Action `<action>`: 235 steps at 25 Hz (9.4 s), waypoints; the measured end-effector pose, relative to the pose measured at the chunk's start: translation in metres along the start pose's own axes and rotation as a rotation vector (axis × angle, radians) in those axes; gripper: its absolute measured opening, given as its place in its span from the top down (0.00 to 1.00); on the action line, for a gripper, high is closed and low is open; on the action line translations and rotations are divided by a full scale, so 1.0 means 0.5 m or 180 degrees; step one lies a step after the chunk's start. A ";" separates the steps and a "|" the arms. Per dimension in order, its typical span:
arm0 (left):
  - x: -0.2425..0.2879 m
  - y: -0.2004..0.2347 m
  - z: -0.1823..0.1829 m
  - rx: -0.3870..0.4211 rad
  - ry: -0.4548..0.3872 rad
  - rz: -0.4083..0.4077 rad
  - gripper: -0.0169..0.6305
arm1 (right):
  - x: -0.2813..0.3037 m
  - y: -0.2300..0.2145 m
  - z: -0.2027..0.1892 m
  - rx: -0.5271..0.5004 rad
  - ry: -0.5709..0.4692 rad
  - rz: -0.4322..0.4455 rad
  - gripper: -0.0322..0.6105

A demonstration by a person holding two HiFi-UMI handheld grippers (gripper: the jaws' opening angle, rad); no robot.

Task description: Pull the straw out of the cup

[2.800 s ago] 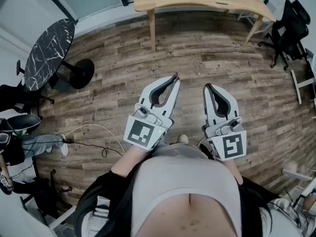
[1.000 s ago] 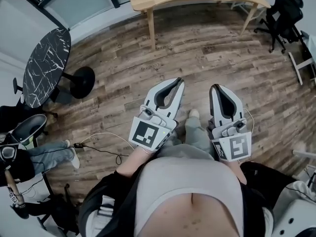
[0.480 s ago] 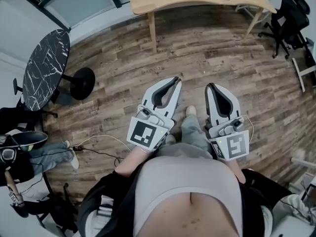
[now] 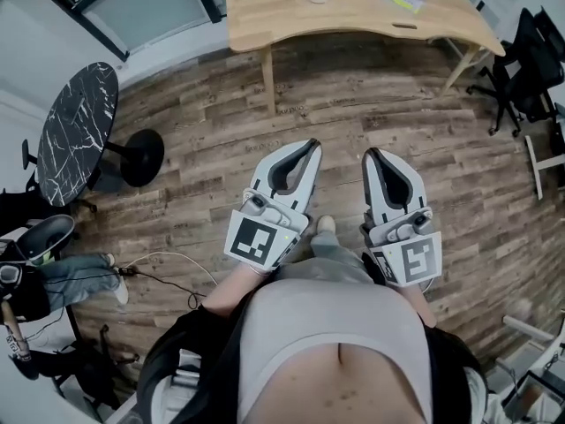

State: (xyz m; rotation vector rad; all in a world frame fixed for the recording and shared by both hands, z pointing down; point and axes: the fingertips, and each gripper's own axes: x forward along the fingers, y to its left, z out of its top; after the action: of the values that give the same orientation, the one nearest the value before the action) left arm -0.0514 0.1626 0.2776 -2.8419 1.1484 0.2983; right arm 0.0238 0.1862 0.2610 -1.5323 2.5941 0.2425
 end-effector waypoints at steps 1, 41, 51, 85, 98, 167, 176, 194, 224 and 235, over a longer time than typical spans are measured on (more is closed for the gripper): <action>0.018 0.003 -0.001 0.0014 -0.0019 0.0039 0.96 | 0.009 -0.019 -0.002 0.0005 -0.0005 0.0028 0.90; 0.207 0.015 -0.069 -0.0169 0.0100 0.0222 0.96 | 0.093 -0.176 -0.053 0.0307 -0.0051 0.0472 0.90; 0.253 0.053 -0.088 -0.0142 0.0101 0.0238 0.96 | 0.138 -0.212 -0.077 0.0280 -0.0017 0.0484 0.90; 0.604 0.512 -0.148 -0.0121 0.0117 0.0053 0.96 | 0.649 -0.445 -0.181 0.0154 0.0031 0.0142 0.90; 0.670 0.601 -0.175 -0.0182 0.0172 0.0000 0.96 | 0.760 -0.472 -0.216 0.0182 0.0057 0.0163 0.90; 0.957 0.886 -0.533 -0.0212 0.1085 0.0597 0.73 | 1.006 -0.714 -0.356 0.0373 0.0275 0.0390 0.90; 0.977 0.894 -0.557 -0.0172 0.1149 0.0582 0.73 | 1.009 -0.727 -0.362 0.0368 0.0303 0.0346 0.90; 0.996 0.901 -0.581 -0.0176 0.1249 0.0606 0.82 | 1.008 -0.745 -0.361 0.0393 0.0325 0.0278 0.90; 0.990 0.908 -0.577 -0.0145 0.1208 0.0645 0.92 | 1.000 -0.746 -0.365 0.0383 0.0319 0.0253 0.90; 0.973 0.913 -0.564 -0.0126 0.1182 0.0662 0.92 | 1.007 -0.723 -0.359 0.0403 0.0305 0.0310 0.90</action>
State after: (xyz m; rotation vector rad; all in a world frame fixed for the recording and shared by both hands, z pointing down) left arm 0.0182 -0.5341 0.4624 -2.8927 1.5205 -0.2127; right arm 0.0948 -0.4525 0.3173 -1.4107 2.7027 0.0129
